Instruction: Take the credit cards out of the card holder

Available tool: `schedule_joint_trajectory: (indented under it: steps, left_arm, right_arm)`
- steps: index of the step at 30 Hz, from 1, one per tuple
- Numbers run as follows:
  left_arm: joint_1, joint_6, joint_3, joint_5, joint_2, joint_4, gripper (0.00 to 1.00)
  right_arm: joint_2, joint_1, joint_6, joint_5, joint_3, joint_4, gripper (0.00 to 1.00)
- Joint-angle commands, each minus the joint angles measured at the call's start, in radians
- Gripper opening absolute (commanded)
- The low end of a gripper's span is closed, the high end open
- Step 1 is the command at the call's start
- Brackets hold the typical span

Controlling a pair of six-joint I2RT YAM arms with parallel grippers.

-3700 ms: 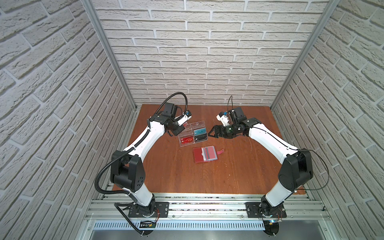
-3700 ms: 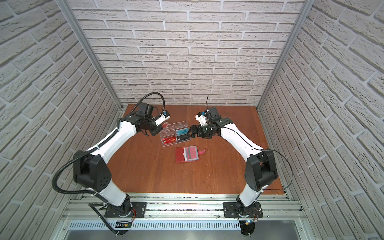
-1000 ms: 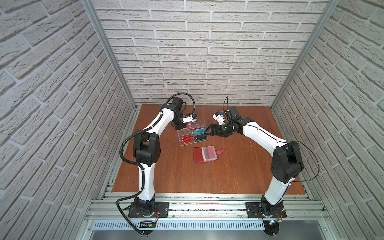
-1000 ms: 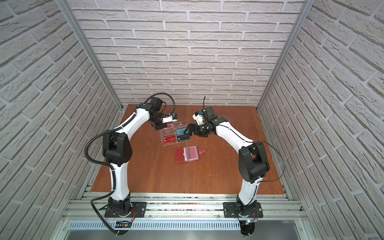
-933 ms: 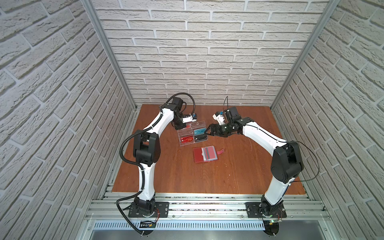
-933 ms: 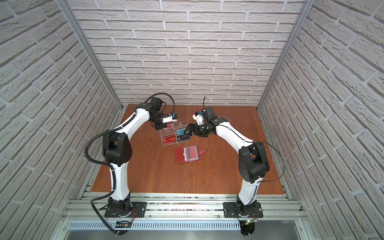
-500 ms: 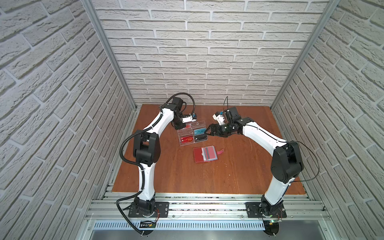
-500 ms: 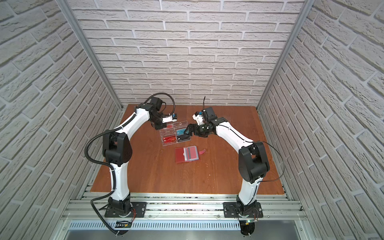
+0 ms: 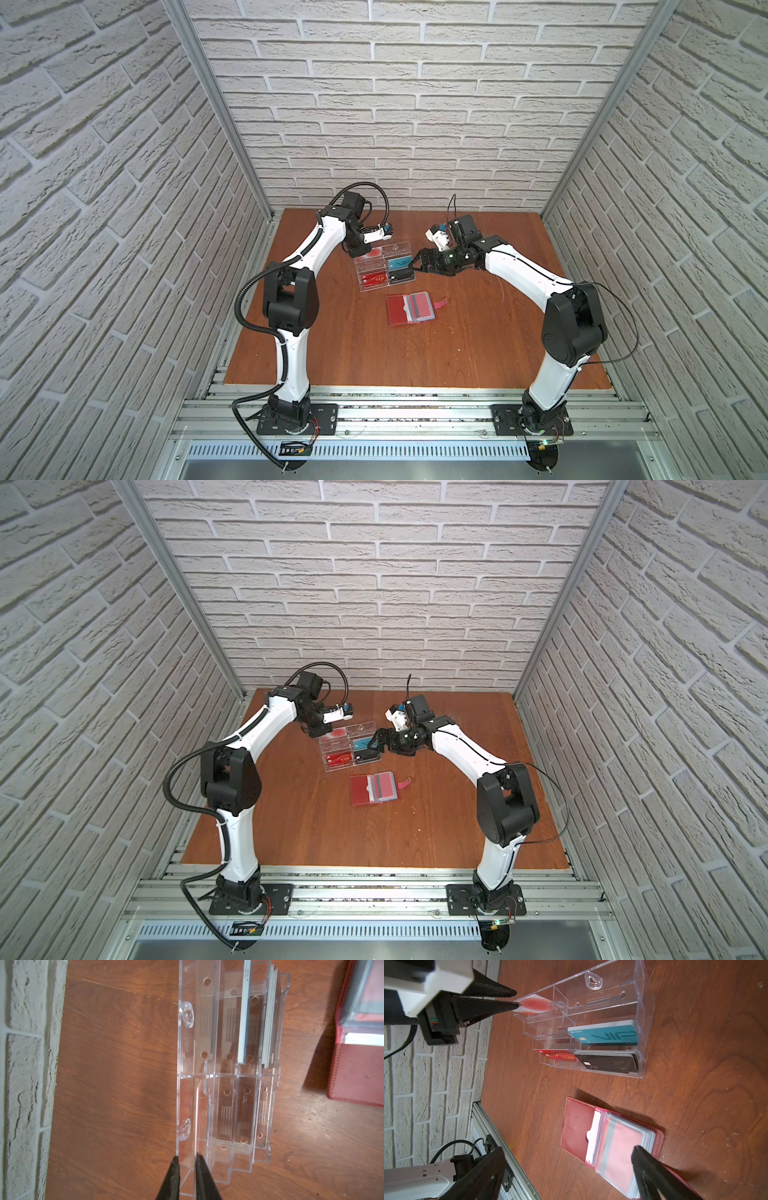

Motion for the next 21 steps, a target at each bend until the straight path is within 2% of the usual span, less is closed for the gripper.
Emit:
schedule_joint_trajectory:
  steps: [1, 6, 10, 11, 13, 14, 18, 21]
  left_arm:
    - [0.001, -0.009, -0.018, 0.022, -0.047, 0.017, 0.2]
    - [0.012, -0.075, -0.051, 0.035, -0.096, 0.08, 0.22]
    - [0.034, -0.18, -0.13, 0.094, -0.201, 0.197, 0.32]
    - [0.041, -0.211, -0.154, 0.108, -0.231, 0.227, 0.39]
    - [0.051, -0.259, -0.193, 0.142, -0.283, 0.266, 0.66]
    - [0.058, -0.285, -0.216, 0.175, -0.313, 0.286, 0.98]
    - [0.066, -0.416, -0.351, 0.167, -0.444, 0.407, 0.98]
    - [0.063, -0.575, -0.484, 0.123, -0.544, 0.521, 0.98]
  right_arm:
    - [-0.057, 0.008, 0.0, -0.008, -0.011, 0.01, 0.96]
    - [-0.06, 0.011, 0.001, 0.008, -0.006, 0.005, 0.96]
    - [-0.052, 0.019, -0.027, 0.072, 0.025, -0.039, 0.96]
    - [-0.051, 0.024, -0.038, 0.101, 0.039, -0.056, 0.96]
    - [-0.039, 0.034, -0.057, 0.145, 0.071, -0.083, 0.96]
    - [-0.034, 0.041, -0.067, 0.168, 0.087, -0.097, 0.96]
    - [0.008, 0.089, -0.12, 0.292, 0.181, -0.17, 0.96]
    - [0.061, 0.13, -0.177, 0.37, 0.272, -0.199, 0.96]
